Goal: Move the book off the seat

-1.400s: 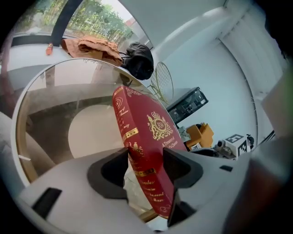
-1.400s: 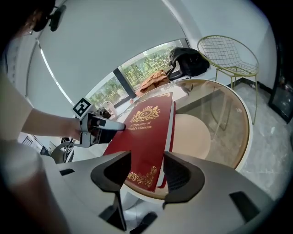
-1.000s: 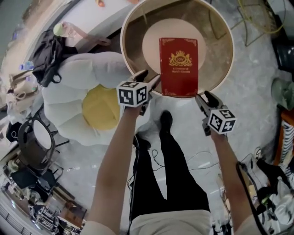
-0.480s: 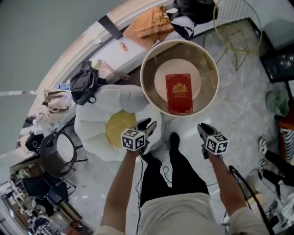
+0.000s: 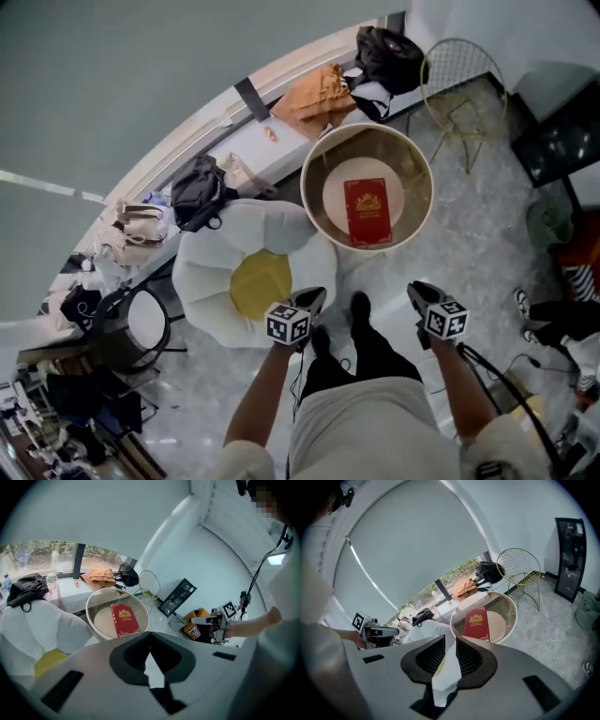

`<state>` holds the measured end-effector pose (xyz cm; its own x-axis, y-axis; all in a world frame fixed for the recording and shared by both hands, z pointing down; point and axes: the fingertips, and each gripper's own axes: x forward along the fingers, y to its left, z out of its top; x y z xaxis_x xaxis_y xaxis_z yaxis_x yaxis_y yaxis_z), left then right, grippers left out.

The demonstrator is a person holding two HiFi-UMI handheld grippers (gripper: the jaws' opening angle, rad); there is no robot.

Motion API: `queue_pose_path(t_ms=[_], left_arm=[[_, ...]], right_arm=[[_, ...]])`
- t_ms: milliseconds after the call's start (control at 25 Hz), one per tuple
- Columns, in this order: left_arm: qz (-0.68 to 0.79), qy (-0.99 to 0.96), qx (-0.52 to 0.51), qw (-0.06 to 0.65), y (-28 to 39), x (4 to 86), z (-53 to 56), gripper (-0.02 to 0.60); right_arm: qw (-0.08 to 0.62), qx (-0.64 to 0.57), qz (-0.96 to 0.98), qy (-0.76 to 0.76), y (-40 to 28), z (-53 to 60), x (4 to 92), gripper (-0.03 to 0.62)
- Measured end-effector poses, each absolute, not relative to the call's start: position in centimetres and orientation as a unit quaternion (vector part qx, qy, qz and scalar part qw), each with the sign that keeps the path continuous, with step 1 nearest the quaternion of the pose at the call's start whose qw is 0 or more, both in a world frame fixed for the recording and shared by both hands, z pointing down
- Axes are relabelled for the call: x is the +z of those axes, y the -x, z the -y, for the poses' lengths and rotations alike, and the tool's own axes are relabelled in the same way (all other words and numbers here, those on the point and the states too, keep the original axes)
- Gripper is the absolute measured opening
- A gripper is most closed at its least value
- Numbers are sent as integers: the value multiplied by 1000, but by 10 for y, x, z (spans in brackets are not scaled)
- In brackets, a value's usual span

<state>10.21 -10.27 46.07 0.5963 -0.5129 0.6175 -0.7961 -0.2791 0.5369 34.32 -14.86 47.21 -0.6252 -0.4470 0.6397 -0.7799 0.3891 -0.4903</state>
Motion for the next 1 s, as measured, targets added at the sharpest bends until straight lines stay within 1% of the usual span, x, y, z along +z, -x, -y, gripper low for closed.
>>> queue_pose_path(t_ms=[160, 480, 600, 840, 1000], left_arm=[[408, -794, 141, 428, -94, 433, 74, 3], [354, -825, 167, 406, -81, 404, -3, 2], [346, -831, 162, 405, -74, 390, -23, 2], [327, -837, 119, 422, -59, 362, -60, 2], [317, -840, 111, 426, -62, 356, -84, 2]], right_arm=[[181, 401, 806, -397, -327, 113, 446, 91], [124, 413, 792, -433, -300, 14, 414, 77], [115, 411, 789, -441, -294, -17, 404, 75], [95, 387, 800, -448, -279, -63, 369, 69], [91, 383, 797, -459, -283, -84, 373, 69]])
